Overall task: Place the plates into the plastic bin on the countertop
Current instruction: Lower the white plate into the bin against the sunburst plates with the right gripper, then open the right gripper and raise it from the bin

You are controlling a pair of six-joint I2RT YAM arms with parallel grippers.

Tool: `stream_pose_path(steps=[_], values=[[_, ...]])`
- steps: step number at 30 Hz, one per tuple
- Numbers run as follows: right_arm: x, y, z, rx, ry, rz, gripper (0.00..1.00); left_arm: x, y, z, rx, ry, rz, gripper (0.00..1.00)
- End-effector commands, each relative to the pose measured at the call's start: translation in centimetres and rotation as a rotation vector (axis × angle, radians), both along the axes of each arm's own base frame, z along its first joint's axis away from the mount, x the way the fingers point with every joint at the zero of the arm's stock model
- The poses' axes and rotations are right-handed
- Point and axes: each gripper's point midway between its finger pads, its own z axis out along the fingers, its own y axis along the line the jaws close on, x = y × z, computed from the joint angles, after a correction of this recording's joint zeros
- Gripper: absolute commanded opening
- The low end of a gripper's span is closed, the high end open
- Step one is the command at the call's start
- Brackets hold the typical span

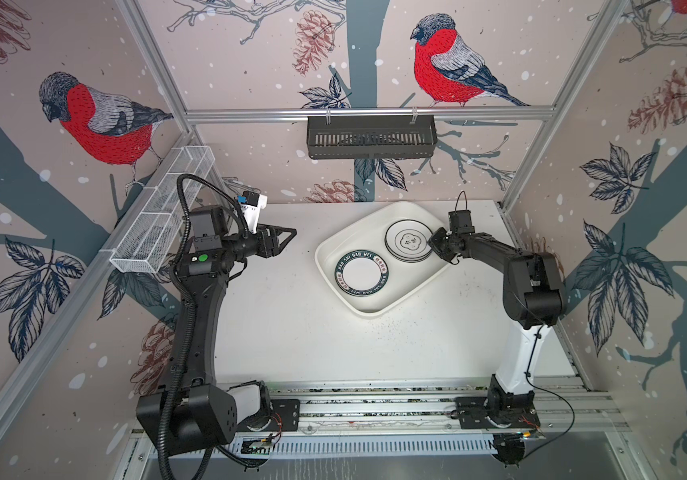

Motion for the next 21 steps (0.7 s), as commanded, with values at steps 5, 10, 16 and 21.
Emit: stream_pose_path(steps=[5, 10, 16, 21], values=[[-0.3, -0.6, 0.5, -0.058, 0.018, 0.001, 0.35, 0.2, 0.1, 0.9, 0.009, -0.039, 0.004, 0.61], [-0.2, -0.5, 1.3, -0.056, 0.001, 0.005, 0.34, 0.3, 0.1, 1.0, 0.011, -0.043, 0.008, 0.61], [0.1, -0.2, 3.4, -0.053, -0.038, 0.012, 0.34, 0.6, 0.3, 1.0, 0.013, -0.039, 0.027, 0.62], [0.4, 0.7, 6.9, -0.047, -0.129, 0.063, 0.34, 1.1, 1.0, 0.8, 0.053, -0.047, 0.06, 0.65]])
